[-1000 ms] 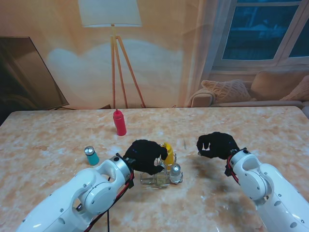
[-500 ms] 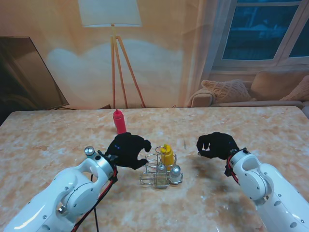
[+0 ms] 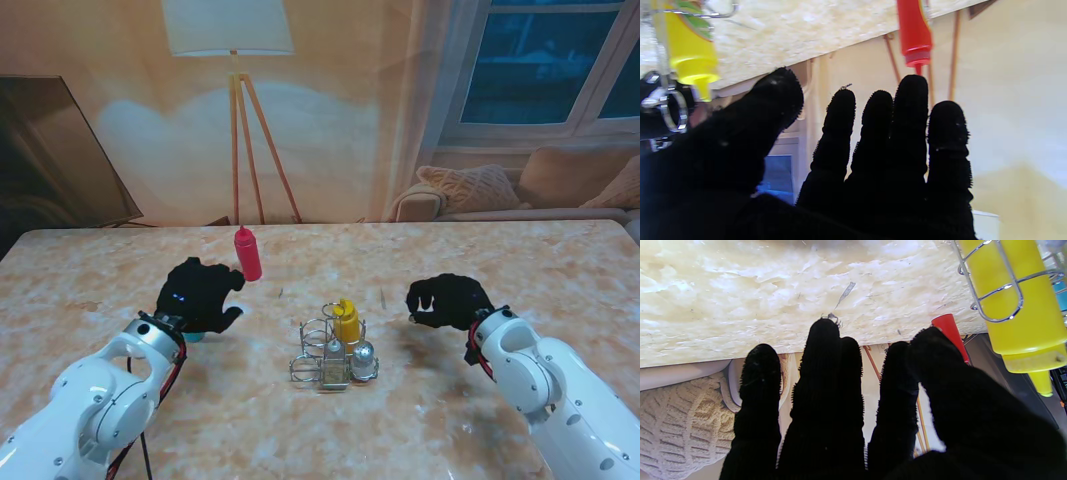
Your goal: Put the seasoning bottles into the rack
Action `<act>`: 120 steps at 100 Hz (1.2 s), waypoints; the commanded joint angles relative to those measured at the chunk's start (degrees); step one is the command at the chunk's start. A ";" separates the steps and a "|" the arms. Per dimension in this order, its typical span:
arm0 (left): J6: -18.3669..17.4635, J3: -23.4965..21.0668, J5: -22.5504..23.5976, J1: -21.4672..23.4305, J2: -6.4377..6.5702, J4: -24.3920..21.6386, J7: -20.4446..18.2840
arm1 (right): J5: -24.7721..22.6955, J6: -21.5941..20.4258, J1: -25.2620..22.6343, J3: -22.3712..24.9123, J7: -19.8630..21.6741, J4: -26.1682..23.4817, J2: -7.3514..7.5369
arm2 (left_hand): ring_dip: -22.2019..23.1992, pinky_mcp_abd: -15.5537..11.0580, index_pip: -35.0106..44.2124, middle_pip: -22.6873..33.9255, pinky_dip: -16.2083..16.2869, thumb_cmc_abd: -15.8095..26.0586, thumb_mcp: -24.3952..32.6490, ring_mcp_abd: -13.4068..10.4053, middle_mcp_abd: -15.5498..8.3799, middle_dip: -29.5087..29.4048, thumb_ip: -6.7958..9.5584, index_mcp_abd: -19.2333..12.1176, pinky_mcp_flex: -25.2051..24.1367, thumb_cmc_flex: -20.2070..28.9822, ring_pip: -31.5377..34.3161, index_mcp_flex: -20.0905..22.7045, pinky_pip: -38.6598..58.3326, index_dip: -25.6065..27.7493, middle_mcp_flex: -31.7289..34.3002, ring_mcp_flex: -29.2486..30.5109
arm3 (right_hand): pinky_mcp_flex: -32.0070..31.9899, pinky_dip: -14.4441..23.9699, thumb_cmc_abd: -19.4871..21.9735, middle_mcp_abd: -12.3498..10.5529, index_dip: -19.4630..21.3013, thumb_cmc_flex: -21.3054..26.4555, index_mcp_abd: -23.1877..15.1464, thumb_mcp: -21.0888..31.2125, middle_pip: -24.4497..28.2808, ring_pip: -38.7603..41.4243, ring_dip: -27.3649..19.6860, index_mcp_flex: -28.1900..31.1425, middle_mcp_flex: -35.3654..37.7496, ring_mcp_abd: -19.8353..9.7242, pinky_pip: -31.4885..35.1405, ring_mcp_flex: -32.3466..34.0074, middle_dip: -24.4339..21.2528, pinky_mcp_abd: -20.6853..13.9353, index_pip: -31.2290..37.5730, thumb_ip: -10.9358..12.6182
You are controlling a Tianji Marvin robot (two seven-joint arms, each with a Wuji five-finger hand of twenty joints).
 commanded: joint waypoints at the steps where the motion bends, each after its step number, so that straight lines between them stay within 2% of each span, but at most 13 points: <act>1: 1.55 -1.30 -0.54 0.80 0.17 1.55 0.22 | 0.03 0.29 -0.21 -0.32 0.99 0.16 -0.27 | -1.01 0.94 0.50 -0.42 -1.22 -0.02 0.12 1.42 0.75 0.04 1.61 0.23 -1.32 0.24 -1.14 -0.21 -0.95 0.53 -1.69 -1.67 | -0.31 -0.16 -0.82 -1.06 -0.33 1.00 -1.47 0.72 0.08 0.85 0.69 0.58 1.65 -0.93 0.12 0.71 1.40 0.00 0.72 -0.42; 18: 4.83 -3.44 0.34 1.14 -0.15 4.29 4.47 | 0.03 0.66 0.02 -0.56 1.17 0.30 -0.26 | -1.19 0.96 -0.35 -0.87 -1.41 -0.89 1.15 1.45 0.73 -0.04 1.71 0.49 -2.26 2.25 -1.91 -0.35 -1.88 0.17 -2.14 -2.71 | -0.32 -0.16 -0.81 -1.13 -0.33 1.05 -1.43 0.76 0.08 0.86 0.69 0.56 1.70 -0.99 0.12 0.73 1.39 -0.08 0.71 -0.40; 45: 6.28 -5.08 -3.14 -0.42 -0.55 9.59 6.47 | 0.17 1.03 0.28 -0.87 1.35 0.47 -0.26 | -3.37 1.44 -4.33 -3.48 -3.36 -1.45 1.56 2.30 1.06 -1.22 1.83 0.77 -5.18 3.85 -6.09 -0.55 -6.23 -1.47 -4.23 -5.94 | -0.32 -0.16 -0.82 -1.14 -0.32 1.04 -1.43 0.73 0.10 0.87 0.69 0.57 1.72 -0.89 0.12 0.74 1.40 -0.01 0.72 -0.41; 57: 6.58 -5.47 -3.35 -0.85 -0.46 11.28 6.19 | 0.17 1.03 0.28 -0.87 1.35 0.47 -0.26 | -5.66 1.89 -6.15 -5.25 -5.35 -1.30 1.28 3.09 1.48 -2.50 1.80 0.80 -6.43 3.52 -8.88 -0.85 -8.52 -1.98 -5.54 -7.73 | -0.31 -0.16 -0.85 -1.09 -0.32 1.06 -1.42 0.73 0.10 0.86 0.69 0.55 1.69 -0.97 0.13 0.75 1.40 -0.06 0.71 -0.41; 67: 5.72 -6.20 -4.45 -1.13 -0.30 12.06 3.93 | 0.17 1.03 0.28 -0.87 1.35 0.47 -0.26 | -8.48 2.27 -9.40 -7.87 -7.63 -1.05 0.87 4.62 2.03 -4.34 1.86 1.15 -8.38 3.27 -11.93 -1.94 -11.15 -3.42 -8.03 -10.90 | -0.32 -0.16 -0.85 -1.09 -0.33 1.06 -1.42 0.74 0.08 0.87 0.70 0.58 1.65 -0.92 0.12 0.77 1.39 0.03 0.72 -0.41; 69: 5.51 -6.34 -4.69 -1.20 -0.25 12.23 3.28 | 0.17 1.03 0.28 -0.87 1.35 0.47 -0.26 | -8.97 2.28 -10.06 -8.33 -8.02 -1.00 0.80 3.95 2.16 -4.69 1.88 1.22 -8.78 3.28 -12.31 -2.08 -11.60 -3.74 -8.51 -11.18 | -0.33 -0.17 -0.86 -1.14 -0.33 1.04 -1.43 0.73 0.09 0.87 0.70 0.60 1.66 -0.95 0.12 0.77 1.39 -0.03 0.73 -0.42; 82: 3.55 -6.86 -5.65 -2.09 0.11 13.83 0.53 | 0.23 0.89 0.62 -0.99 1.79 0.80 -0.19 | -12.61 3.46 -14.76 -12.29 -10.61 -1.10 0.48 5.60 3.46 -7.53 1.99 0.74 -12.20 2.32 -15.61 -4.37 -14.61 -5.78 -13.44 -16.20 | -0.28 -0.17 -0.88 -1.25 -0.34 1.07 -1.40 0.77 0.10 0.86 0.69 0.55 1.69 -0.87 0.13 0.76 1.40 -0.07 0.72 -0.42; 109: 2.22 -6.76 -7.27 -3.86 0.58 16.75 -3.23 | 0.41 0.94 1.00 -1.32 1.96 1.17 -0.18 | -15.27 4.91 -19.01 -16.09 -12.17 -0.84 0.03 8.24 4.33 -9.98 2.09 -0.34 -16.03 1.43 -17.63 -8.88 -16.88 -7.61 -19.56 -21.89 | -0.33 -0.17 -1.00 -1.23 -0.33 0.97 -1.48 0.78 0.04 0.84 0.69 0.52 1.60 -1.03 0.12 0.74 1.37 0.00 0.71 -0.44; 120: 0.97 -6.62 -8.57 -4.61 0.71 17.74 -4.57 | 0.40 1.00 1.01 -1.36 1.97 1.15 -0.18 | -15.72 4.77 -20.37 -16.98 -12.51 -1.00 0.04 8.58 4.18 -10.43 2.22 -1.03 -16.49 1.43 -17.79 -10.78 -17.54 -8.31 -21.26 -23.04 | -0.34 -0.17 -0.99 -1.19 -0.33 0.91 -1.45 0.82 0.06 0.83 0.69 0.56 1.63 -1.01 0.12 0.75 1.38 0.00 0.73 -0.45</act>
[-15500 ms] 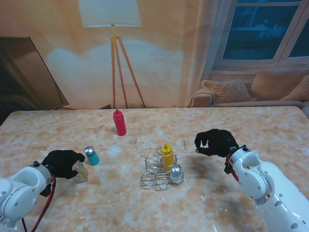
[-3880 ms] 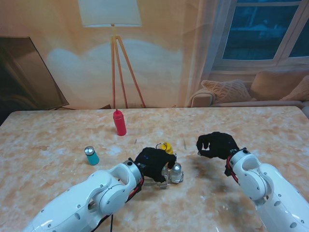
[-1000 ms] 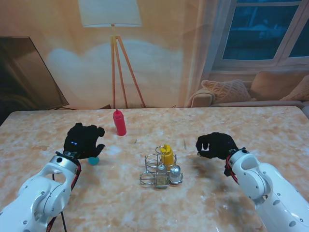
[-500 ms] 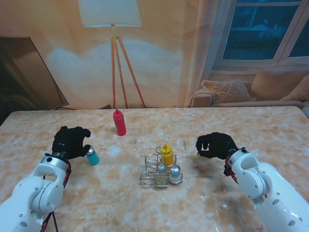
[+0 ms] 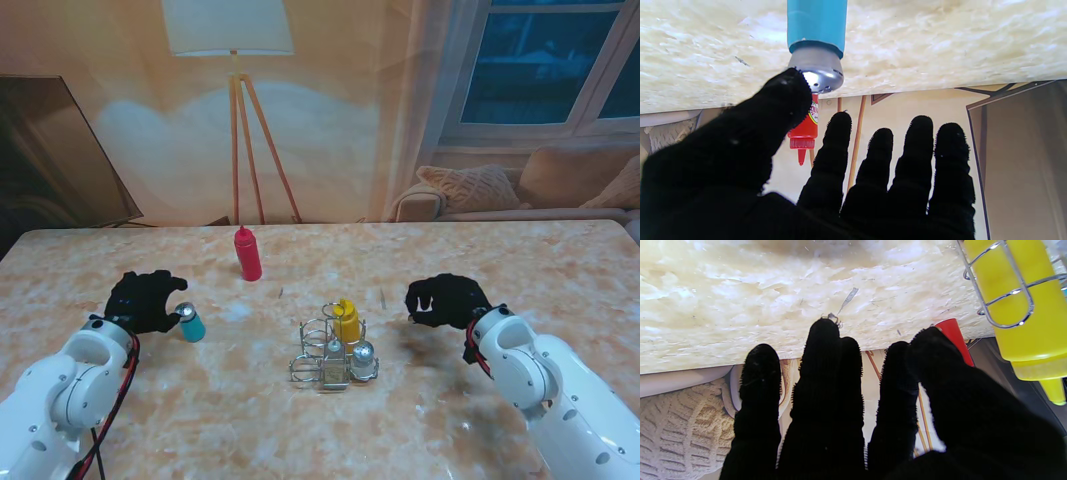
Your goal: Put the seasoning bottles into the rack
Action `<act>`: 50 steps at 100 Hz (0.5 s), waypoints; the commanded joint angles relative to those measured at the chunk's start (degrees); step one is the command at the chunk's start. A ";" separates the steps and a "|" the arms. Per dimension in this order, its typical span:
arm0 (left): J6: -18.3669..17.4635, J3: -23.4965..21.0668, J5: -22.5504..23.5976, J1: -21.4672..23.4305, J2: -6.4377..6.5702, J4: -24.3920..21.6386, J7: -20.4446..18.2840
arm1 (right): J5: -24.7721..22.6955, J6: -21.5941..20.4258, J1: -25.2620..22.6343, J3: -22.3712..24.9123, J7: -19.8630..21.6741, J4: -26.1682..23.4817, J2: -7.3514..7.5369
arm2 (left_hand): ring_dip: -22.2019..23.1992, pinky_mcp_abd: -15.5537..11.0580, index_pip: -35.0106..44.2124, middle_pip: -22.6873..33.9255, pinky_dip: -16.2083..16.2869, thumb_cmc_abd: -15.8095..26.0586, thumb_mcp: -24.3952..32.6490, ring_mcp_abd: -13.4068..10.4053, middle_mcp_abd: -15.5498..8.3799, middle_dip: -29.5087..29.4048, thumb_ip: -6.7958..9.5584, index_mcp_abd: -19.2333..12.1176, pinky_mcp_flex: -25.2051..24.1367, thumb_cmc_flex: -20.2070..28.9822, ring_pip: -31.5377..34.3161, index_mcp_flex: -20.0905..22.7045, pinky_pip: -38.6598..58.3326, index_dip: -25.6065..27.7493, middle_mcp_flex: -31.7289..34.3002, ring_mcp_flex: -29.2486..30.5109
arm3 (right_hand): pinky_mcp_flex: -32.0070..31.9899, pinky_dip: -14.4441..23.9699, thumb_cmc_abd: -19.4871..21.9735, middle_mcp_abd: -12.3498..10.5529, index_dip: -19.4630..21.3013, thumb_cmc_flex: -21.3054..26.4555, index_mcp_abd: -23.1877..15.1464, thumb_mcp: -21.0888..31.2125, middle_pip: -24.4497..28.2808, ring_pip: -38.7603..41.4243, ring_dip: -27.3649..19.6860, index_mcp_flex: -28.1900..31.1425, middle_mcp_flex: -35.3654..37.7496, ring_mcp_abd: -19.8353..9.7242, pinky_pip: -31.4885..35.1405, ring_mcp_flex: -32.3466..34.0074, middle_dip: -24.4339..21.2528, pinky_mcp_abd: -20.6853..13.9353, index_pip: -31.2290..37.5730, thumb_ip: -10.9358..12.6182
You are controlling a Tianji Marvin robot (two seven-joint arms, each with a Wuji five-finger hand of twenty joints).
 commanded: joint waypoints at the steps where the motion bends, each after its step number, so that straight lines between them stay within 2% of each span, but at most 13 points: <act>1: -1.08 0.05 -0.90 -0.47 0.17 0.84 -1.16 | -0.02 0.10 -0.36 -0.20 0.87 -0.02 -0.22 | -1.49 1.25 -1.60 -1.20 -1.42 -0.80 -0.02 2.05 0.47 -0.85 1.60 -0.74 -1.11 -1.33 -1.16 -2.94 -1.31 -1.15 -3.03 -1.65 | -0.33 -0.17 -1.03 -1.17 -0.33 0.94 -1.47 0.82 0.05 0.83 0.69 0.54 1.62 -1.03 0.13 0.75 1.38 0.00 0.72 -0.45; 28: -2.74 0.17 -4.25 -1.19 0.48 1.39 -5.88 | -0.03 0.28 -0.38 -0.26 0.95 -0.11 -0.22 | -1.55 2.12 -2.10 -2.12 -1.44 -1.29 0.23 3.03 1.11 -1.10 1.76 -1.51 -0.62 -0.74 -0.25 -4.21 -1.62 -1.73 -4.72 -1.38 | -0.34 -0.16 -1.14 -1.22 -0.33 0.96 -1.62 0.87 0.07 0.81 0.69 0.52 1.66 -0.96 0.12 0.74 1.40 0.04 0.69 -0.47; 38: -2.97 0.56 -4.78 -1.54 0.64 1.55 -7.40 | 0.02 0.32 -0.33 -0.30 1.05 -0.10 -0.21 | -1.12 1.95 -1.49 -2.05 -0.75 -1.63 0.54 2.37 0.85 -0.90 1.75 -2.36 0.70 -0.22 0.70 -3.66 -0.47 -1.58 -4.51 -0.30 | -0.35 -0.16 -1.08 -1.13 -0.32 0.94 -1.52 0.88 0.07 0.79 0.68 0.45 1.66 -1.00 0.12 0.73 1.40 -0.03 0.68 -0.48; 50: -3.34 1.19 -4.96 -2.13 0.80 1.90 -8.53 | -0.03 0.38 -0.39 -0.26 1.06 -0.19 -0.21 | 0.65 1.39 -0.23 -1.59 1.50 -1.85 0.95 1.00 0.14 -0.14 1.63 -3.56 2.56 0.64 2.92 -3.21 1.91 -1.14 -4.02 2.16 | -0.36 -0.16 -1.06 -1.29 -0.30 0.94 -1.43 0.89 0.06 0.79 0.69 0.51 1.71 -1.03 0.10 0.76 1.39 0.07 0.72 -0.47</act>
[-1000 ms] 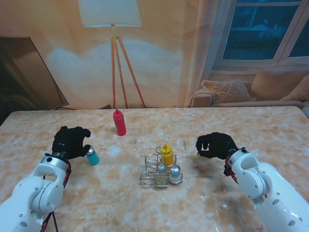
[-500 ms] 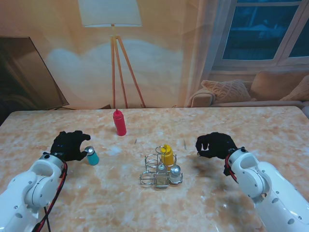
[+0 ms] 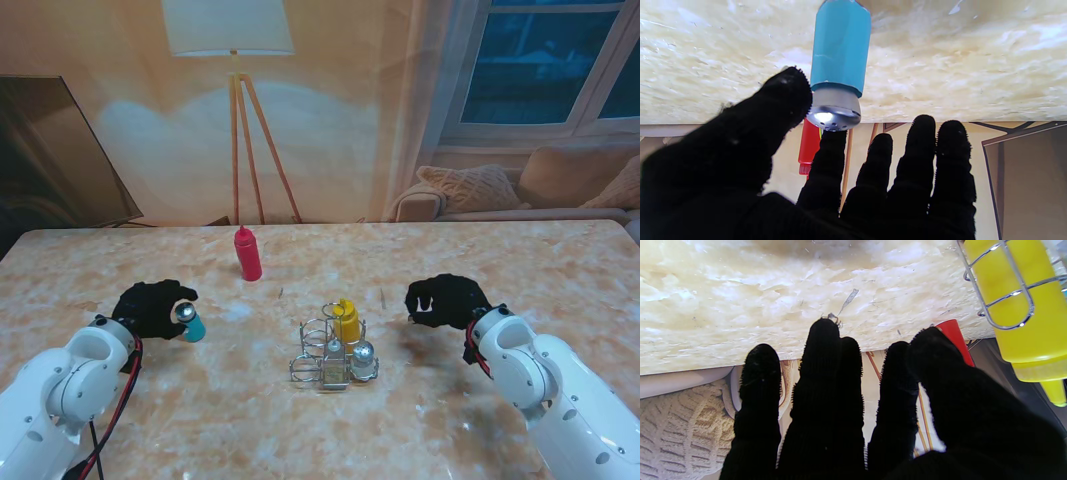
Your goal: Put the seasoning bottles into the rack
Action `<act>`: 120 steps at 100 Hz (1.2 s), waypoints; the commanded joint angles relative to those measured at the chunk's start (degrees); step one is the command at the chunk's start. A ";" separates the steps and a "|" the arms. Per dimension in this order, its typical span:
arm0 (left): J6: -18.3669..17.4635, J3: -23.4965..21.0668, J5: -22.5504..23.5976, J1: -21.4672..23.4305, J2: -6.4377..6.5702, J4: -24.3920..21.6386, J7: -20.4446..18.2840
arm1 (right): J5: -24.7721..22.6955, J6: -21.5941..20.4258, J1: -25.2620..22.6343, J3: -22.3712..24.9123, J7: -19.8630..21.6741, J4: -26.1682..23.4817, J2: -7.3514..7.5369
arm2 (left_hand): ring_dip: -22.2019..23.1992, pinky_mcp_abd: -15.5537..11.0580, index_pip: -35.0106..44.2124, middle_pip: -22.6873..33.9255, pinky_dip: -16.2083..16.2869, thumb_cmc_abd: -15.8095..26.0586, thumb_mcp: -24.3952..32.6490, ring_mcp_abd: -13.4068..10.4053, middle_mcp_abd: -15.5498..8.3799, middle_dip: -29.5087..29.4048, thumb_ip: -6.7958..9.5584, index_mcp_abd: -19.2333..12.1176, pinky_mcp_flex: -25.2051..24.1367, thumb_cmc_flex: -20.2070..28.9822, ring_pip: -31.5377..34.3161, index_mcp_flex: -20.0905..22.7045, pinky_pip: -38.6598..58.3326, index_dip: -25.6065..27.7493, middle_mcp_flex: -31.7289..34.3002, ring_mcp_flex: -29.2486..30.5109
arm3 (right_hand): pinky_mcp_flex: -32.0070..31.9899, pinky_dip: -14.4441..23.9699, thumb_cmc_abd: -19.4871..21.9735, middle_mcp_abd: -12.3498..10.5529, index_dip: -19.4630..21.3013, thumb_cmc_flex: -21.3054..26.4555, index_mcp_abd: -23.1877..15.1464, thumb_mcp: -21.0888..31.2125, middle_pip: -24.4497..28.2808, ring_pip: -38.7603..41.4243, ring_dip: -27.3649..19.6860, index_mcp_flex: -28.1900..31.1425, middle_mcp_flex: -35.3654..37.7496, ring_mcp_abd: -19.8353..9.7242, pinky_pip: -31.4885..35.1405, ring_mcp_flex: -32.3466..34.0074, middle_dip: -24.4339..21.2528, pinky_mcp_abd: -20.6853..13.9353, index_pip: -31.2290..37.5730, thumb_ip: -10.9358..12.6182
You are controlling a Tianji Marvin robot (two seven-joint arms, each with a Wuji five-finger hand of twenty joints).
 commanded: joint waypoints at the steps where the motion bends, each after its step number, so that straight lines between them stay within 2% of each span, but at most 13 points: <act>1: -0.38 0.41 -0.19 -0.38 0.02 0.19 -1.38 | -0.02 0.19 -0.41 -0.18 0.87 -0.17 -0.22 | 1.06 0.62 0.96 -0.08 1.98 -1.26 0.94 -0.53 -0.12 0.53 1.55 -1.31 1.11 0.59 1.41 -0.29 1.46 -0.25 -1.21 2.06 | -0.36 -0.16 -1.04 -1.23 -0.31 0.92 -1.43 0.89 0.05 0.79 0.69 0.50 1.68 -1.03 0.10 0.76 1.38 0.08 0.71 -0.48; 8: -0.39 0.77 -0.34 -0.68 0.04 0.37 -1.50 | -0.05 0.20 -0.44 -0.15 0.89 -0.22 -0.21 | 2.51 1.47 2.38 0.07 3.96 -1.22 1.01 -0.85 -0.77 0.97 1.53 -2.16 1.29 1.07 1.96 0.24 2.64 0.39 -1.20 2.67 | -0.36 -0.16 -0.99 -1.19 -0.32 0.88 -1.52 0.87 0.06 0.76 0.68 0.52 1.71 -0.99 0.10 0.70 1.39 0.03 0.69 -0.48; 18: -0.49 1.13 0.02 -1.00 0.08 0.54 -1.46 | -0.02 0.22 -0.43 -0.15 0.91 -0.25 -0.22 | 4.32 1.04 4.78 0.78 5.92 -1.39 1.34 -1.38 -1.34 1.82 1.49 -3.36 2.17 1.81 3.21 1.38 3.96 1.73 -0.81 4.03 | -0.39 -0.16 -0.96 -1.22 -0.32 0.88 -1.53 0.85 0.04 0.79 0.70 0.49 1.69 -0.98 0.08 0.72 1.39 0.00 0.68 -0.48; 39: -0.52 1.78 0.54 -1.44 0.19 0.73 -1.82 | 0.10 0.38 -0.36 -0.23 0.96 -0.21 -0.23 | 10.64 -2.17 13.01 3.65 9.42 -1.31 1.71 -4.47 -3.46 5.06 1.55 -5.09 6.47 5.17 8.54 4.63 7.86 6.22 1.93 9.28 | -0.41 -0.13 -0.89 -1.30 -0.31 0.90 -1.53 0.80 0.05 0.83 0.72 0.55 1.67 -0.88 0.10 0.77 1.39 0.03 0.70 -0.46; 53: -0.37 2.23 1.28 -1.73 0.27 1.01 -1.81 | 0.07 0.48 -0.41 -0.18 0.97 -0.27 -0.23 | 14.61 -4.55 17.91 6.34 11.04 -0.84 1.34 -6.57 -7.47 6.76 1.79 -5.14 10.66 7.98 12.49 6.59 11.47 7.69 4.32 13.94 | -0.41 -0.11 -0.85 -1.23 -0.32 0.95 -1.41 0.76 0.06 0.80 0.71 0.55 1.69 -0.89 0.12 0.70 1.39 0.08 0.70 -0.43; 61: -0.38 2.31 1.28 -1.81 0.25 1.12 -1.68 | 0.00 0.56 -0.43 -0.16 0.97 -0.33 -0.23 | 15.65 -6.44 21.25 9.17 10.64 -2.27 -0.99 -9.69 -9.04 7.78 -2.21 -4.93 13.60 11.42 13.38 7.94 12.60 8.32 7.18 17.55 | -0.37 -0.10 -0.81 -1.21 -0.31 0.90 -1.50 0.71 0.06 0.83 0.72 0.57 1.65 -0.90 0.15 0.73 1.39 0.09 0.70 -0.44; 69: -0.38 2.33 0.85 -1.85 0.19 1.17 -1.48 | -0.01 0.59 -0.44 -0.16 0.98 -0.37 -0.23 | 17.70 -8.01 24.93 12.26 9.81 -3.23 -3.65 -11.33 -9.63 8.90 -3.64 -4.80 16.27 14.47 13.72 9.09 13.72 7.50 10.95 20.51 | -0.41 -0.11 -0.81 -1.13 -0.31 0.94 -1.46 0.74 0.07 0.85 0.73 0.56 1.62 -0.94 0.13 0.72 1.39 0.03 0.70 -0.41; 72: -0.43 2.35 0.65 -1.88 0.16 1.24 -1.29 | -0.04 0.59 -0.44 -0.16 0.97 -0.37 -0.23 | 20.59 -8.69 27.15 13.45 9.31 -3.63 -4.80 -11.94 -9.61 9.35 -3.91 -4.84 17.31 15.83 13.06 9.61 14.14 6.76 12.39 22.00 | -0.38 -0.11 -0.83 -1.25 -0.31 0.91 -1.50 0.71 0.09 0.85 0.73 0.54 1.68 -0.98 0.14 0.73 1.40 0.05 0.68 -0.42; 81: -0.33 2.42 0.19 -1.86 0.07 1.27 -0.96 | -0.05 0.60 -0.42 -0.16 1.00 -0.38 -0.23 | 22.91 -9.95 30.88 15.24 8.69 -3.62 -7.47 -12.94 -9.04 9.87 -3.76 -5.11 19.02 18.58 11.81 10.23 14.07 5.55 14.66 24.30 | -0.35 -0.11 -0.87 -1.16 -0.31 0.93 -1.48 0.74 0.08 0.84 0.72 0.52 1.66 -0.97 0.17 0.73 1.38 0.11 0.68 -0.41; 88: -0.17 2.54 0.50 -1.89 0.00 1.48 -0.03 | -0.06 0.63 -0.41 -0.16 1.01 -0.38 -0.22 | 23.27 -10.76 33.83 16.44 8.55 -3.72 -8.62 -13.75 -8.28 10.05 -3.42 -5.55 20.39 20.01 11.22 10.89 14.33 4.36 16.86 26.11 | -0.39 -0.11 -0.87 -1.23 -0.29 0.97 -1.50 0.75 0.08 0.85 0.72 0.57 1.67 -0.98 0.15 0.78 1.38 0.04 0.71 -0.41; 91: -0.21 2.56 0.47 -1.92 -0.03 1.56 0.25 | -0.08 0.63 -0.41 -0.16 1.01 -0.37 -0.22 | 23.41 -11.10 35.67 16.05 8.54 -3.72 -8.56 -14.07 -8.04 13.40 -3.32 -5.68 21.06 20.40 11.09 11.50 14.51 3.76 18.58 26.99 | -0.37 -0.11 -0.92 -1.12 -0.29 1.01 -1.52 0.75 0.09 0.85 0.72 0.55 1.67 -0.98 0.16 0.78 1.39 0.07 0.69 -0.41; 106: -0.57 2.32 -0.02 -1.79 -0.02 1.27 -0.13 | -0.05 0.64 -0.37 -0.17 1.04 -0.35 -0.22 | 23.27 -11.94 39.75 13.66 8.78 -3.54 -8.72 -15.47 -8.04 18.23 -3.02 -6.37 23.07 21.16 11.67 13.28 15.01 2.64 23.90 29.19 | -0.33 -0.12 -0.87 -1.22 -0.28 1.01 -1.50 0.78 0.12 0.87 0.72 0.59 1.75 -0.97 0.16 0.81 1.40 0.04 0.71 -0.42; 120: -1.41 1.79 0.11 -1.24 0.13 0.21 -1.47 | -0.02 0.75 -0.38 -0.17 1.05 -0.37 -0.23 | 23.28 -12.16 40.67 13.50 8.86 -3.47 -8.51 -16.12 -7.89 19.26 -2.87 -6.30 23.63 21.56 11.98 13.74 14.98 2.51 25.54 29.87 | -0.33 -0.14 -0.87 -1.23 -0.30 1.04 -1.52 0.79 0.11 0.83 0.70 0.54 1.73 -1.00 0.13 0.75 1.39 -0.04 0.69 -0.43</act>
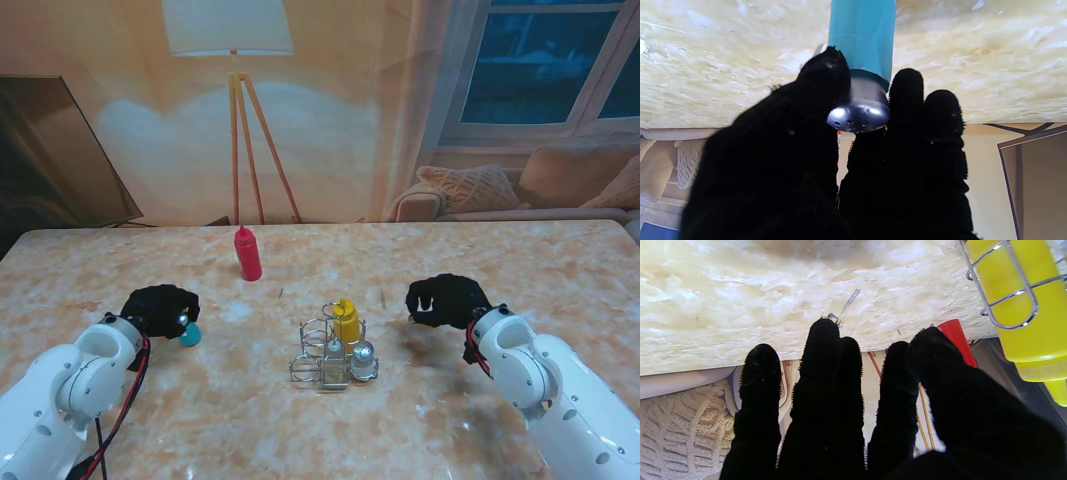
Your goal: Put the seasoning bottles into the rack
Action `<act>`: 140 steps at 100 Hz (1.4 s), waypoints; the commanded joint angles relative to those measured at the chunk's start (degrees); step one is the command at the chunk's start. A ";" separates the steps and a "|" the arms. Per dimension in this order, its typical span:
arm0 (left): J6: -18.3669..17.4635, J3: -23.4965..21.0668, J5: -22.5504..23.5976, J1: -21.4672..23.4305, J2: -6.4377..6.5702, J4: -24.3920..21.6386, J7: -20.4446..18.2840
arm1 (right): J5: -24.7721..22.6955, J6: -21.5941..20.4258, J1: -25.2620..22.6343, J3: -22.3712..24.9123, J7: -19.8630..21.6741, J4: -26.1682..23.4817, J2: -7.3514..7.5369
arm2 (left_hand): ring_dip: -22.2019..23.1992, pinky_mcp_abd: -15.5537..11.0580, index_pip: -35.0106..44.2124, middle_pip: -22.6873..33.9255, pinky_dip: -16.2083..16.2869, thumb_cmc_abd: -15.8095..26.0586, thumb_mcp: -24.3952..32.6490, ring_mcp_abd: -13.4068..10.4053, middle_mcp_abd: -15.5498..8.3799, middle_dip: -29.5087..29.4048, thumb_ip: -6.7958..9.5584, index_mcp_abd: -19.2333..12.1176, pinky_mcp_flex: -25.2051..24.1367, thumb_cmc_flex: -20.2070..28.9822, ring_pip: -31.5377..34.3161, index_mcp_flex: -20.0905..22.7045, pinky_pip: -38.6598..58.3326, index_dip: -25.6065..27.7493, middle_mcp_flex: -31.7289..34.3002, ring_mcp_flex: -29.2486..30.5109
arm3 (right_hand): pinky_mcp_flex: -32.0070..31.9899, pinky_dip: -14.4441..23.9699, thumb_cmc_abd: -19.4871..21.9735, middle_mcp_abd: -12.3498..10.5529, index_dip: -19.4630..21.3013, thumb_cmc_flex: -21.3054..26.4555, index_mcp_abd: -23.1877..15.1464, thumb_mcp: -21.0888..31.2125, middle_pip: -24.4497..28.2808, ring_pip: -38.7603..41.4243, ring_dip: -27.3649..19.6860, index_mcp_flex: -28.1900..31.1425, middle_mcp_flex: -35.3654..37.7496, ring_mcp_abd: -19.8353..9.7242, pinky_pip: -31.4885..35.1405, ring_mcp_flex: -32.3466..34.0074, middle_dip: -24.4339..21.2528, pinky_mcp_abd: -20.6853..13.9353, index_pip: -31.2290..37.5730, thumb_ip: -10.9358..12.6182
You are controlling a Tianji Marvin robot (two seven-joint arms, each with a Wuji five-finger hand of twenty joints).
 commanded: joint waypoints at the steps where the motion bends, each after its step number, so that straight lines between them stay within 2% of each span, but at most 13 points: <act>1: -0.69 -0.44 0.11 0.62 0.08 -1.33 -1.69 | -0.04 0.21 -0.38 -0.17 0.90 -0.27 -0.23 | 1.54 -3.08 6.62 1.14 -0.40 0.67 1.23 -5.20 0.00 1.83 0.66 0.58 0.99 4.55 1.37 3.13 1.03 0.37 3.22 3.11 | -0.32 -0.14 -0.93 -1.24 -0.29 1.06 -1.47 0.78 0.09 0.81 0.69 0.57 1.69 -0.91 0.14 0.70 1.38 -0.04 0.72 -0.43; 4: -0.99 -0.64 0.16 0.85 0.13 -1.75 -2.18 | -0.04 0.22 -0.39 -0.17 0.90 -0.28 -0.23 | 1.59 -3.08 6.80 1.06 -0.37 0.66 1.23 -5.41 -0.06 2.11 0.70 0.44 1.07 4.59 1.47 3.21 1.02 0.34 3.62 3.27 | -0.30 -0.15 -0.94 -1.08 -0.30 1.04 -1.49 0.77 0.11 0.83 0.70 0.55 1.71 -0.99 0.14 0.74 1.39 -0.04 0.70 -0.44; 6: -1.22 -0.78 0.18 1.01 0.16 -2.05 -2.52 | -0.04 0.24 -0.40 -0.17 0.90 -0.28 -0.23 | 1.69 -3.02 6.89 0.99 -0.32 0.56 1.25 -4.02 -0.03 2.31 0.73 0.50 1.19 4.63 1.50 3.25 1.05 0.28 3.90 3.07 | -0.30 -0.15 -0.96 -1.12 -0.29 1.05 -1.43 0.78 0.09 0.83 0.70 0.58 1.67 -0.96 0.14 0.74 1.39 -0.04 0.72 -0.44; 8: -1.45 -0.91 0.19 1.17 0.19 -2.33 -2.80 | -0.05 0.25 -0.40 -0.17 0.91 -0.28 -0.23 | 1.80 -2.99 6.96 0.89 -0.29 0.52 1.28 -3.77 -0.04 2.45 0.76 0.56 1.26 4.64 1.61 3.30 1.08 0.22 4.09 3.06 | -0.30 -0.15 -0.92 -1.15 -0.30 1.05 -1.41 0.79 0.08 0.84 0.70 0.58 1.63 -0.98 0.14 0.76 1.39 -0.04 0.72 -0.43; 15: -2.48 -1.37 0.19 1.80 0.28 -3.49 -3.67 | -0.02 0.32 -0.39 -0.19 0.94 -0.29 -0.23 | 1.91 -2.98 7.68 -1.33 0.08 0.43 1.43 -4.27 -0.13 4.62 0.84 0.55 1.40 4.53 2.05 3.26 0.94 -0.65 5.27 3.14 | -0.26 -0.15 -0.93 -1.11 -0.31 1.03 -1.45 0.79 0.12 0.82 0.69 0.60 1.70 -0.94 0.15 0.72 1.40 0.09 0.72 -0.44; 39: -7.64 -2.37 -0.84 4.01 0.64 -8.48 -7.28 | 0.12 0.17 -0.30 -0.24 0.86 -0.18 -0.25 | 1.84 -3.20 7.97 -1.58 0.34 0.33 1.62 -5.21 -0.54 5.43 0.88 0.15 1.58 4.26 2.45 3.55 1.00 -0.98 6.14 3.59 | -0.30 -0.19 -0.97 -1.22 -0.31 1.04 -1.38 0.86 0.09 0.83 0.69 0.58 1.67 -0.99 0.09 0.75 1.39 0.01 0.74 -0.45; 76: -13.83 -0.56 -9.18 4.21 1.65 -15.03 -16.33 | 0.21 0.31 -0.39 -0.22 0.63 -0.17 -0.30 | 1.83 -3.55 8.34 -1.99 0.52 0.63 1.57 -5.57 -0.77 6.34 0.82 0.02 1.66 3.99 2.66 3.27 0.69 -1.11 6.27 3.48 | -0.32 -0.19 -0.95 -1.18 -0.33 1.07 -1.39 0.89 0.11 0.81 0.67 0.58 1.70 -0.97 0.08 0.76 1.41 -0.02 0.75 -0.44; 94: -14.57 2.23 -12.18 2.49 1.87 -15.72 -17.72 | 0.25 0.42 -0.52 -0.19 0.35 -0.15 -0.34 | 1.82 -3.66 8.47 -2.09 0.59 0.74 1.59 -5.74 -0.74 6.59 0.81 -0.06 1.70 3.90 2.73 3.09 0.59 -1.06 6.27 3.50 | -0.25 -0.19 -1.00 -1.25 -0.32 1.05 -1.47 0.88 0.11 0.85 0.69 0.63 1.73 -0.97 0.10 0.82 1.40 0.07 0.78 -0.46; 140: -12.45 11.66 -18.70 -4.41 2.00 -13.86 -19.58 | 0.22 0.61 -0.66 -0.08 0.24 -0.20 -0.37 | 1.94 -3.98 8.81 -2.10 0.79 0.70 1.76 -5.91 -0.82 7.17 0.76 -0.19 1.75 3.78 2.97 2.93 0.46 -1.31 6.27 3.46 | -0.32 -0.20 -0.95 -1.15 -0.33 1.08 -1.48 0.86 0.12 0.89 0.70 0.62 1.71 -0.94 0.08 0.78 1.42 -0.01 0.75 -0.45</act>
